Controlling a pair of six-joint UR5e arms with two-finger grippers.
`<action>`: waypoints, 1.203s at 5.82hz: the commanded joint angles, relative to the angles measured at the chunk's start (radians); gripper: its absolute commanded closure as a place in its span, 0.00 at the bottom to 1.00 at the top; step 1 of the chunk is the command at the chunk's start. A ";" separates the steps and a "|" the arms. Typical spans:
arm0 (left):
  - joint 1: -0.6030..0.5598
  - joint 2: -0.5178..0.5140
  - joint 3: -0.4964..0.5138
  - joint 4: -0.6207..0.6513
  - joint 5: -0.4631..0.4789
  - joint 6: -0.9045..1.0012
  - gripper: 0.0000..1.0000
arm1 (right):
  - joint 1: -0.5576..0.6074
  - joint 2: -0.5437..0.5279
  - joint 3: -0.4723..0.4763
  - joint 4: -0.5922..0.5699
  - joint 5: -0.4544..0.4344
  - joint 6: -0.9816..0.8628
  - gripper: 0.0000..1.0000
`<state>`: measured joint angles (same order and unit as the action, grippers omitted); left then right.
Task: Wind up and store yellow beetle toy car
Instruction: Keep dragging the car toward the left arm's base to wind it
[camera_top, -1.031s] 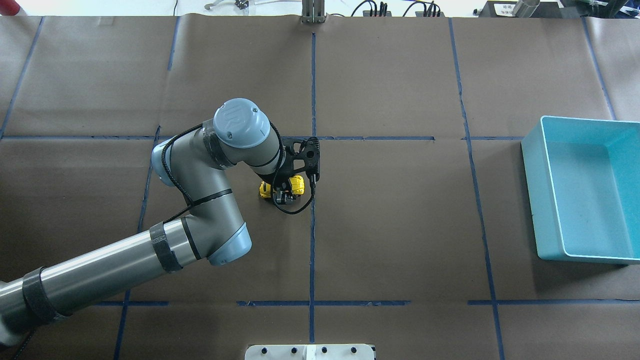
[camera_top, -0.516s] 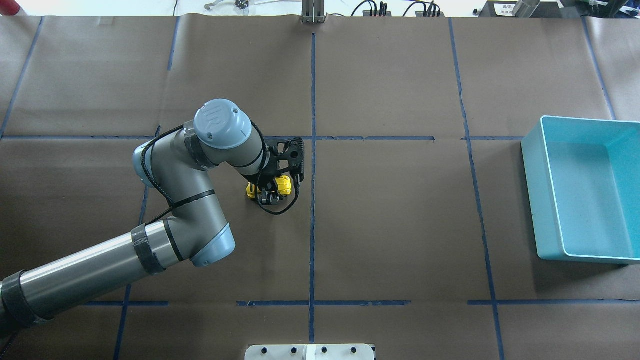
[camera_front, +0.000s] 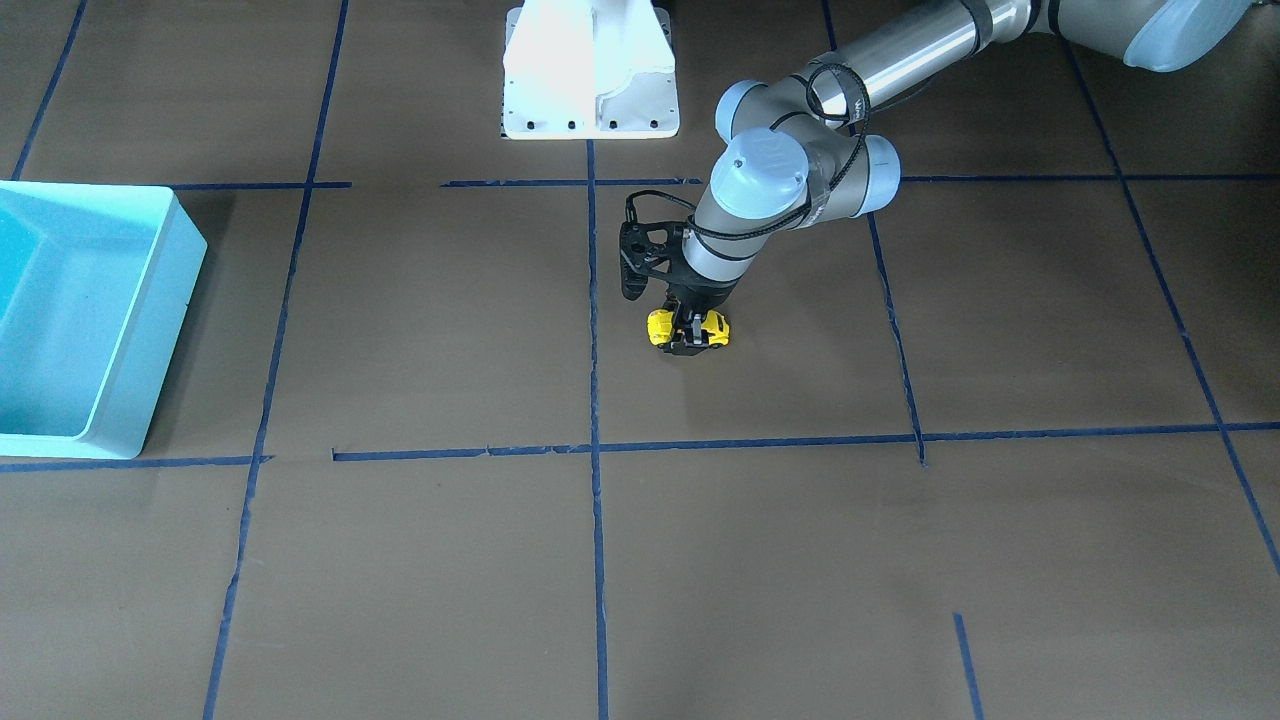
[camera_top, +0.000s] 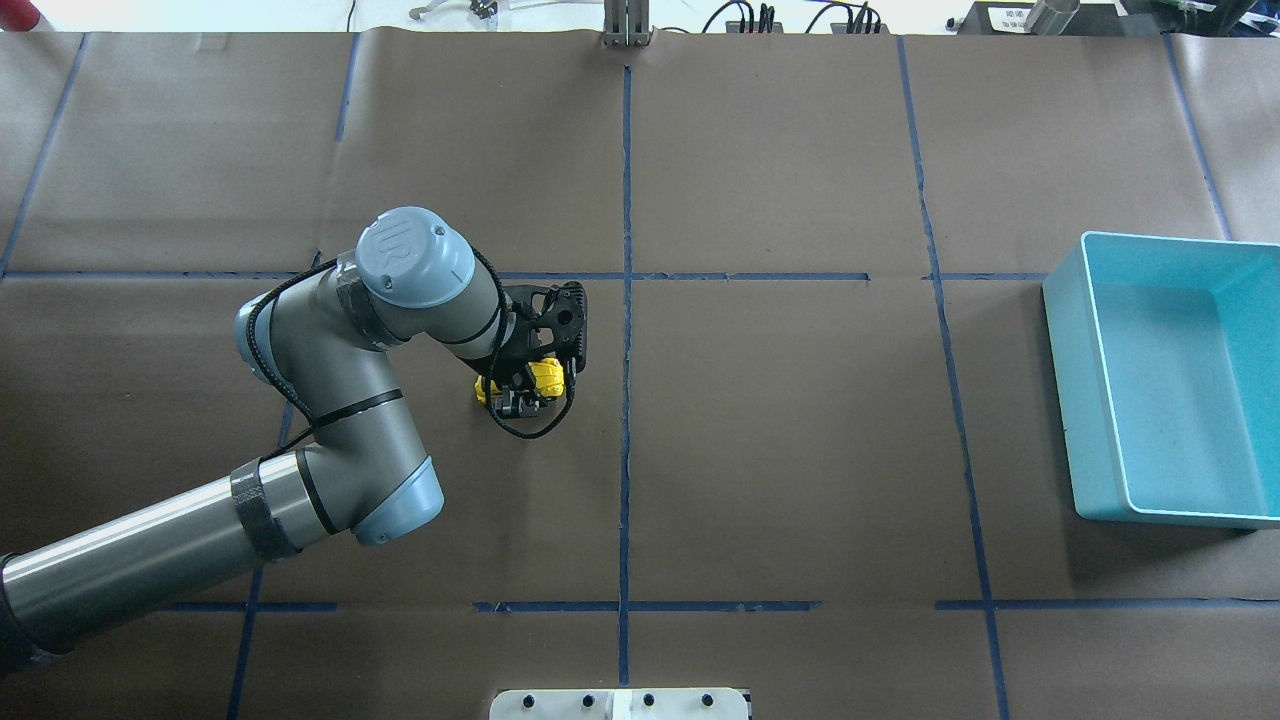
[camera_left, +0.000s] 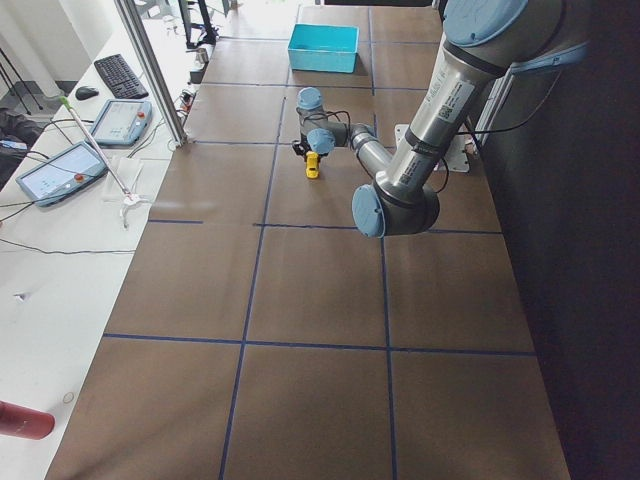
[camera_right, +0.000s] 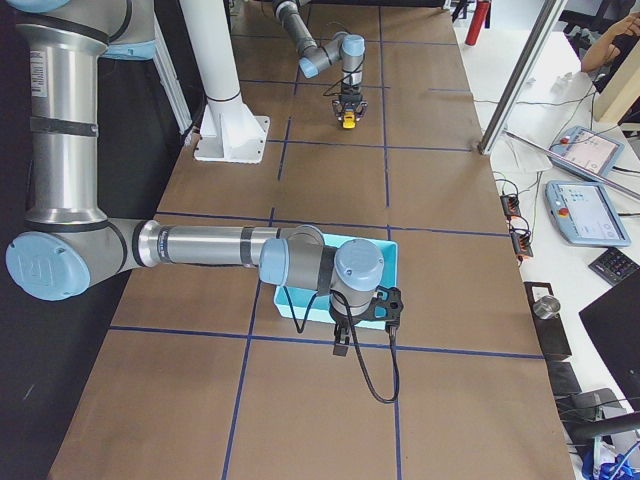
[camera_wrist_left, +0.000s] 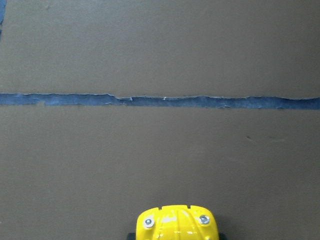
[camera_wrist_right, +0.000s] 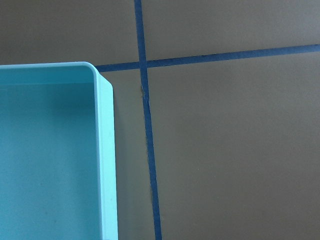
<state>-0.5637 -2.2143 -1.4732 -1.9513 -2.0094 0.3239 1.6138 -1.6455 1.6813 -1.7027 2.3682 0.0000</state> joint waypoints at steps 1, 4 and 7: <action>0.001 0.011 -0.002 0.002 0.000 0.001 0.91 | 0.000 0.000 0.000 0.000 0.000 0.000 0.00; -0.008 0.019 -0.009 0.000 -0.023 0.003 0.91 | 0.000 0.000 0.000 0.000 0.000 0.000 0.00; -0.007 0.065 -0.035 0.000 -0.043 0.003 0.91 | 0.000 0.000 -0.005 0.000 0.000 0.000 0.00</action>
<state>-0.5710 -2.1570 -1.5031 -1.9512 -2.0489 0.3267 1.6137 -1.6460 1.6771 -1.7027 2.3685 0.0000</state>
